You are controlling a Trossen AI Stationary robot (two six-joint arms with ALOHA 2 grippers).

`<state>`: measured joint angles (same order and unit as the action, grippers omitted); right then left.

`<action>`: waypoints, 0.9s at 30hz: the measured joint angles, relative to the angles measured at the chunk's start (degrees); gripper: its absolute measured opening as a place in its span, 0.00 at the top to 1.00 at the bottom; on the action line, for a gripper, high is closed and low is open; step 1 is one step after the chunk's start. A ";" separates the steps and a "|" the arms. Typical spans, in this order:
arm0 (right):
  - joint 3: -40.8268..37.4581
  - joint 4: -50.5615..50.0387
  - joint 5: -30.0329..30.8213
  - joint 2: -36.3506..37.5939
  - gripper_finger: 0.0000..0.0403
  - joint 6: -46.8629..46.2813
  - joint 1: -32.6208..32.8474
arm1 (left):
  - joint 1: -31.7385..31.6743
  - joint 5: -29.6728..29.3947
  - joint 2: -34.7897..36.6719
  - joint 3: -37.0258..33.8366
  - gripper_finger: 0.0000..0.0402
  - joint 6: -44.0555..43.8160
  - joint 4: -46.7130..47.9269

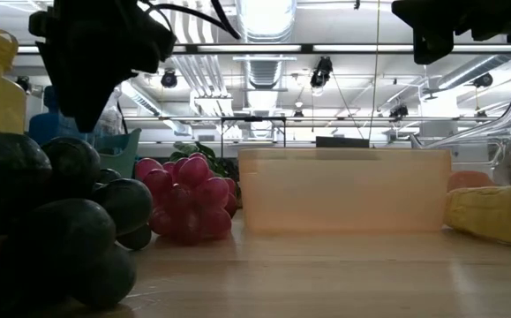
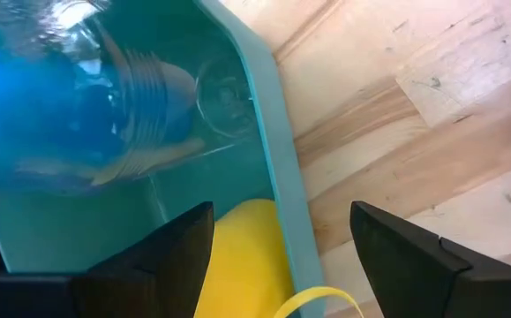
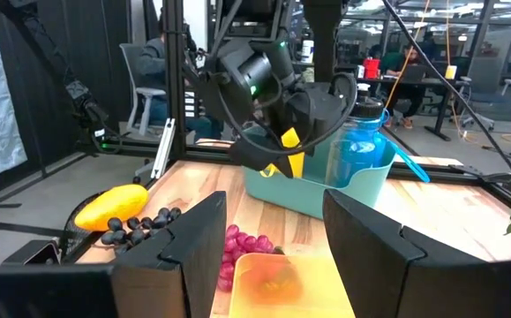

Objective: Pick & Place Food Item
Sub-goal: Adjust the green bin

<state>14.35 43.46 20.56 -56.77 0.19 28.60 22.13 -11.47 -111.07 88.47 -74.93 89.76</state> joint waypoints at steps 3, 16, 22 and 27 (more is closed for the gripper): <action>0.00 0.00 0.00 0.00 0.53 0.00 0.00 | 0.02 -0.73 -0.90 -0.01 0.33 -0.08 -0.28; 0.00 0.00 0.00 0.00 0.53 0.00 0.00 | 0.33 4.71 -1.35 -4.21 0.33 -4.45 -3.28; 0.00 0.00 0.00 0.00 0.53 0.00 0.00 | 0.29 5.09 -1.35 -6.36 0.33 -2.89 -7.44; 0.00 -0.01 0.00 0.00 0.53 0.00 0.00 | 0.17 5.10 -1.35 -7.84 0.33 -0.84 -11.71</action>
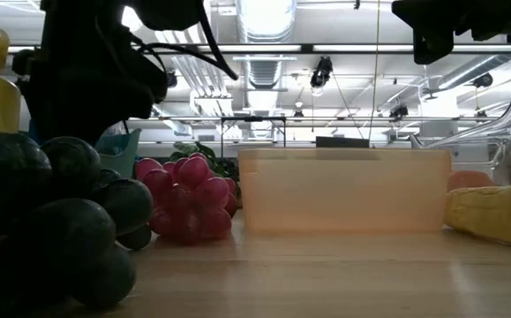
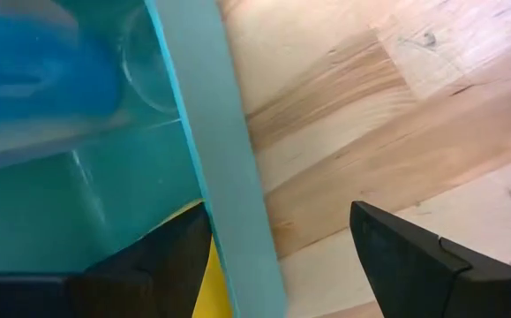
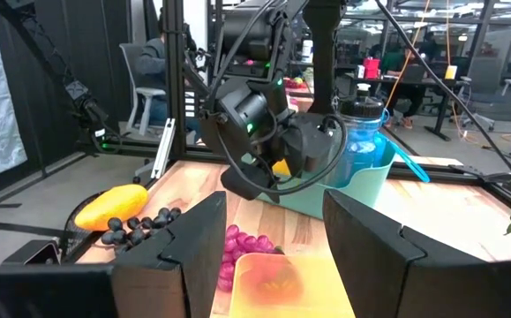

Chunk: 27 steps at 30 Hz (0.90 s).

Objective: Pick & Place Food Item
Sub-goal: Adjust the green bin

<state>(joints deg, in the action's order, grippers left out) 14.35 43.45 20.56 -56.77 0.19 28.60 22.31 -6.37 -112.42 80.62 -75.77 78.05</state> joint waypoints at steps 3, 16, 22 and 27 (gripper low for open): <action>0.00 -0.01 0.00 0.00 0.53 0.00 0.00 | -0.06 0.21 0.00 -0.44 0.33 0.64 -1.80; 0.00 0.01 -0.01 0.00 0.53 0.00 0.00 | -0.50 1.08 0.07 -0.15 0.33 1.00 -2.03; 0.00 -0.01 0.00 0.00 0.53 0.00 0.00 | -0.81 1.09 0.09 1.13 0.33 0.99 -2.04; 0.00 0.01 0.00 0.00 0.53 0.00 0.00 | -1.46 1.07 0.11 2.10 0.33 1.89 -2.39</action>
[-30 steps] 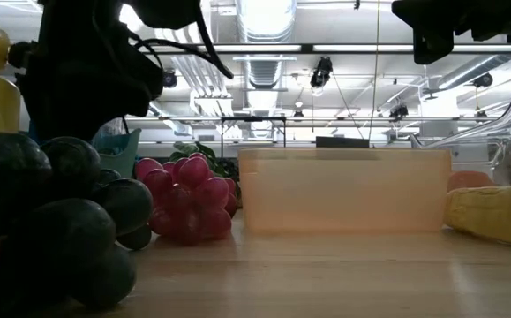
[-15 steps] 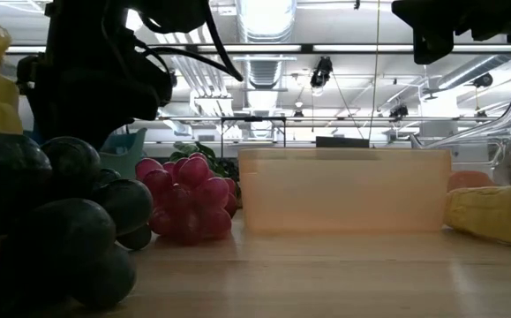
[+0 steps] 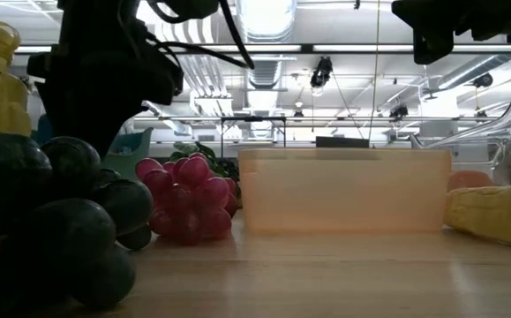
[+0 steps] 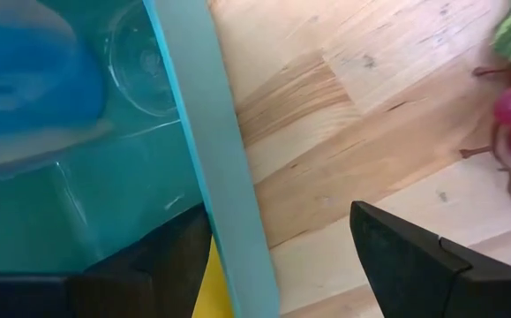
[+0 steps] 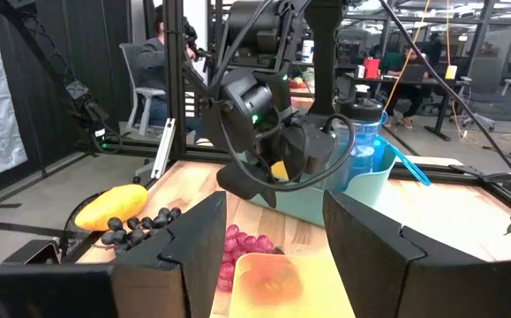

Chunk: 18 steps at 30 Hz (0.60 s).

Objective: Pick & Place Food Item
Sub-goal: Adjust the green bin

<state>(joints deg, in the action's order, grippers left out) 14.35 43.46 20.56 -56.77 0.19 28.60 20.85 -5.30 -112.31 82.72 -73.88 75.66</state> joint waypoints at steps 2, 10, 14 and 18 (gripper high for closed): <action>0.00 0.00 0.00 0.00 0.53 0.00 0.00 | -0.25 0.01 0.06 0.02 0.33 0.23 -0.62; 0.00 -0.02 0.00 0.00 0.53 0.00 0.00 | -0.38 0.77 0.06 0.08 0.33 1.65 -4.08; 0.00 -0.01 0.00 0.00 0.53 0.00 0.00 | -0.55 0.92 0.06 0.95 0.33 2.11 -4.87; 0.00 -0.02 0.00 0.00 0.53 0.00 0.00 | -0.77 0.85 0.08 2.11 0.33 2.92 -5.36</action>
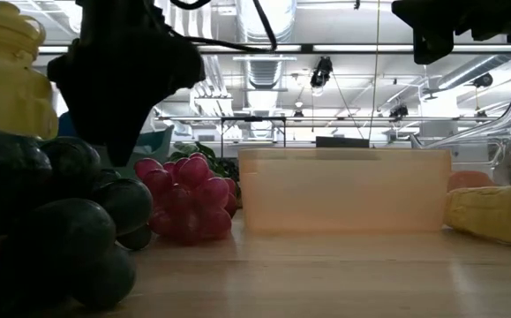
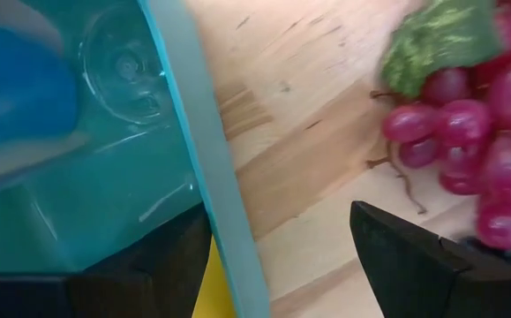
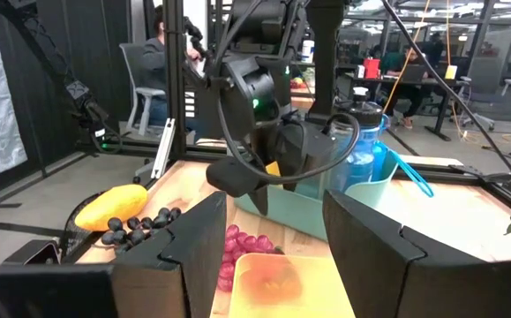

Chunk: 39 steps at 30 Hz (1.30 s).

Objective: Pick & Place Food Item
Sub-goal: Adjust the green bin, then put the yellow mango into the orange bin

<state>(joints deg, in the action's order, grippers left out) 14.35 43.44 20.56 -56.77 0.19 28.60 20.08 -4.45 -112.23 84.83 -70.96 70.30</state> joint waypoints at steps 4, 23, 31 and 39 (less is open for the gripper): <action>0.00 0.01 0.00 0.00 0.53 0.00 0.00 | -0.20 -0.19 0.01 0.76 0.33 0.67 -0.90; 0.00 0.02 -0.02 0.00 0.53 0.00 0.00 | -0.68 1.23 0.93 0.81 0.33 3.48 -4.53; 0.00 -0.01 0.00 0.00 0.53 0.00 0.00 | -1.08 1.05 8.27 0.81 0.33 3.04 0.61; 0.00 0.00 -0.01 0.00 0.53 0.00 0.00 | -0.02 -3.48 20.62 0.81 0.33 -1.63 1.28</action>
<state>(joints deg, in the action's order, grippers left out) 14.35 43.44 20.55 -56.77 0.19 28.60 20.06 -7.93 -91.61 85.65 -72.59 71.57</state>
